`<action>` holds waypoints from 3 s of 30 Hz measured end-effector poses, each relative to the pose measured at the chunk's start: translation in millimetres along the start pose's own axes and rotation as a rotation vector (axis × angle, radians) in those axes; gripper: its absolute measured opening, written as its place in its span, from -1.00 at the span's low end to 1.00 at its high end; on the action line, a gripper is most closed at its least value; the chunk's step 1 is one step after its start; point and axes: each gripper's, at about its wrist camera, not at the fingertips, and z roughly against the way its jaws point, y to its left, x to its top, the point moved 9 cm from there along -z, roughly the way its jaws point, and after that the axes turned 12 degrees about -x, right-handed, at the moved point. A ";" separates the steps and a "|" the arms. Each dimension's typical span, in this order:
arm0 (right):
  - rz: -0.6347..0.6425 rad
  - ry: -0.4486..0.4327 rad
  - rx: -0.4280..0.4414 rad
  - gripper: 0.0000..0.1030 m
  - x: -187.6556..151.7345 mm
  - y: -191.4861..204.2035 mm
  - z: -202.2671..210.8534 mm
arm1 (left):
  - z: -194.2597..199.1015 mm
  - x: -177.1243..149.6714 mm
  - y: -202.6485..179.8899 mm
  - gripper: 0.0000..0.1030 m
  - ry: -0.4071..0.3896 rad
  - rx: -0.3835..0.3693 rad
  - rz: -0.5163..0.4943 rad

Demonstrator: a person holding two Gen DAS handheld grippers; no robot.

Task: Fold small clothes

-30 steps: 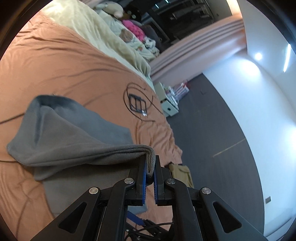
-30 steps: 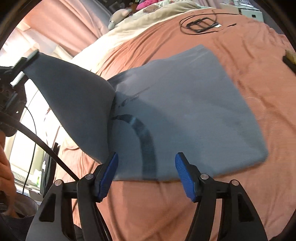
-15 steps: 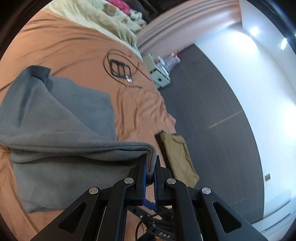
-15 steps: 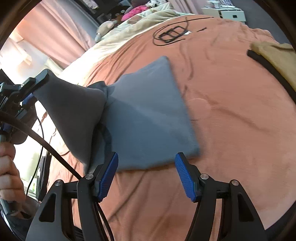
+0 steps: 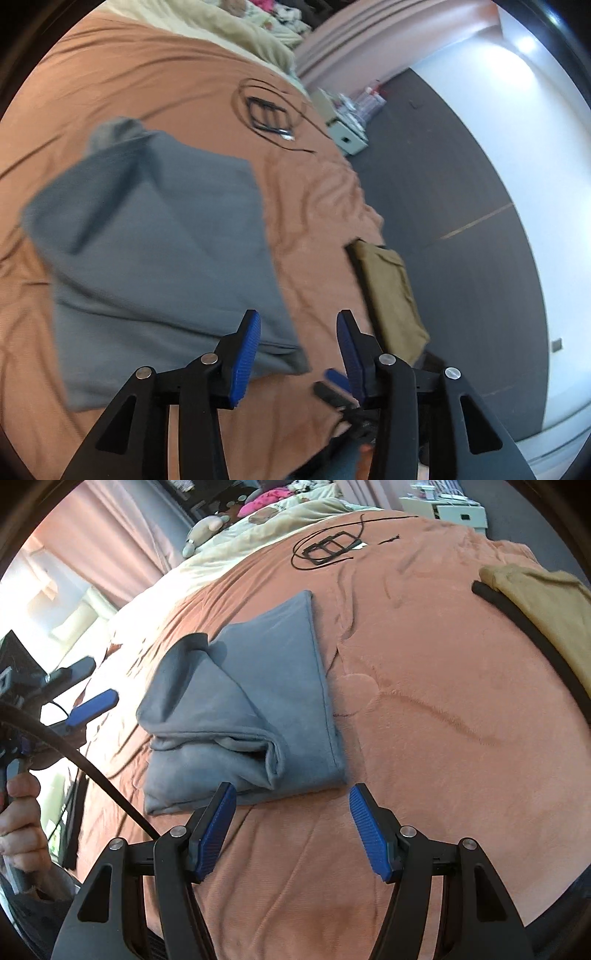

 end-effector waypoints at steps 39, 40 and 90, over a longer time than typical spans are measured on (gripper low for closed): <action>0.548 0.064 -0.207 -0.82 57.8 107.5 -80.0 | 43.9 -35.5 191.9 -0.15 -0.007 0.247 0.145; 0.523 0.064 -0.195 -0.83 61.2 104.1 -77.6 | 43.2 -35.3 192.0 -0.15 -0.003 0.250 0.144; 0.757 0.008 -0.158 -0.04 59.7 189.4 -73.1 | 54.9 7.7 194.4 -0.52 -0.071 0.208 0.163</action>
